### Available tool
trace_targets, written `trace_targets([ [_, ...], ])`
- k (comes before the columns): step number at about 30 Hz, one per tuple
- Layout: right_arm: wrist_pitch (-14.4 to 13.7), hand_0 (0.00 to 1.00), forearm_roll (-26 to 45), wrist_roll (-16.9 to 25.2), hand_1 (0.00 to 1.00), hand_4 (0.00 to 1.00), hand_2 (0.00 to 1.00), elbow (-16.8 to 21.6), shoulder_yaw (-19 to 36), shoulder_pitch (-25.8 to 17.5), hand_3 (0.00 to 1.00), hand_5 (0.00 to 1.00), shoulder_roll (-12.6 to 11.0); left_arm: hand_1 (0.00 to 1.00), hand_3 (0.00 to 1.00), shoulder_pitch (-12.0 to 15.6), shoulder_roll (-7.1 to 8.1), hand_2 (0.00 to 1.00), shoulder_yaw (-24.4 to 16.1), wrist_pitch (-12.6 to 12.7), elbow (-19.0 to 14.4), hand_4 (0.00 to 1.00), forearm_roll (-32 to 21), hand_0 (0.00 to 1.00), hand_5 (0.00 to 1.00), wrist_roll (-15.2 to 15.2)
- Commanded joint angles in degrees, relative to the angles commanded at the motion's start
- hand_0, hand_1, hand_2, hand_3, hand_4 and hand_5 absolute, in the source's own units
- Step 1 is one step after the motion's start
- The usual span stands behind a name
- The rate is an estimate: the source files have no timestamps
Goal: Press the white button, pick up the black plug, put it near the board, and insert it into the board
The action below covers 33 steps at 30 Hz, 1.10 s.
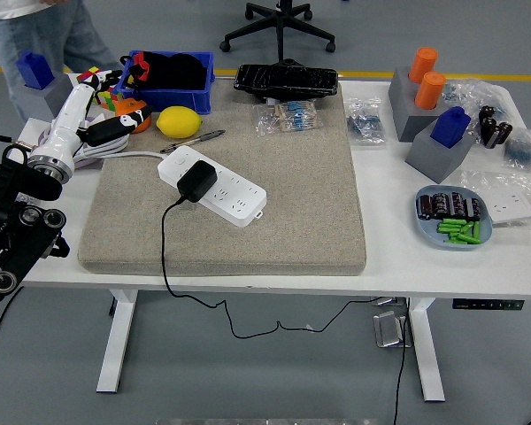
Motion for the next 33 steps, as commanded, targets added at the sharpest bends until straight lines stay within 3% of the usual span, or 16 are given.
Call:
trace_targets([
  [3, 0.04, 0.799, -0.13, -0.1, 0.689, 0.773, 0.686, 0.01, 0.04, 0.11, 0.652, 0.404, 0.0, 0.994, 0.948, 2.98, -0.47, 0.975, -3.56, 0.76, -1.35, 0.977, -1.13, 0.985, 0.876, -2.74],
  [4, 0.05, 0.8, -0.31, -0.16, 0.689, 0.775, 0.685, -0.05, 0.11, 0.15, 0.652, 0.403, 0.0, 0.986, 0.943, 3.84, -0.52, 0.96, -4.63, 1.06, -1.75, 0.93, -1.49, 0.986, 0.98, -3.59],
  [6, 0.1, 0.8, -0.42, -0.26, 0.689, 0.775, 0.685, -0.1, 0.16, 0.17, 0.652, 0.403, -0.01, 0.986, 0.943, 4.91, -0.28, 0.96, -5.62, 1.47, -2.44, 0.93, -2.14, 0.986, 0.98, -4.56],
  [19, 0.85, 0.801, -0.66, -1.55, 0.693, 0.775, 0.69, 0.12, -1.21, 0.53, 0.647, 0.406, -0.35, 0.943, 0.902, 11.19, 0.9, 0.912, -8.46, 1.43, -7.12, 0.91, -2.28, 0.976, 0.91, -3.82],
  [33, 0.9, 0.806, -0.76, -1.95, 0.697, 0.778, 0.692, 0.25, -2.3, 0.97, 0.647, 0.413, -0.82, 0.918, 0.893, 11.56, 2.39, 0.896, -10.21, 1.28, -9.74, 0.897, -1.54, 0.966, 0.87, -3.12],
])
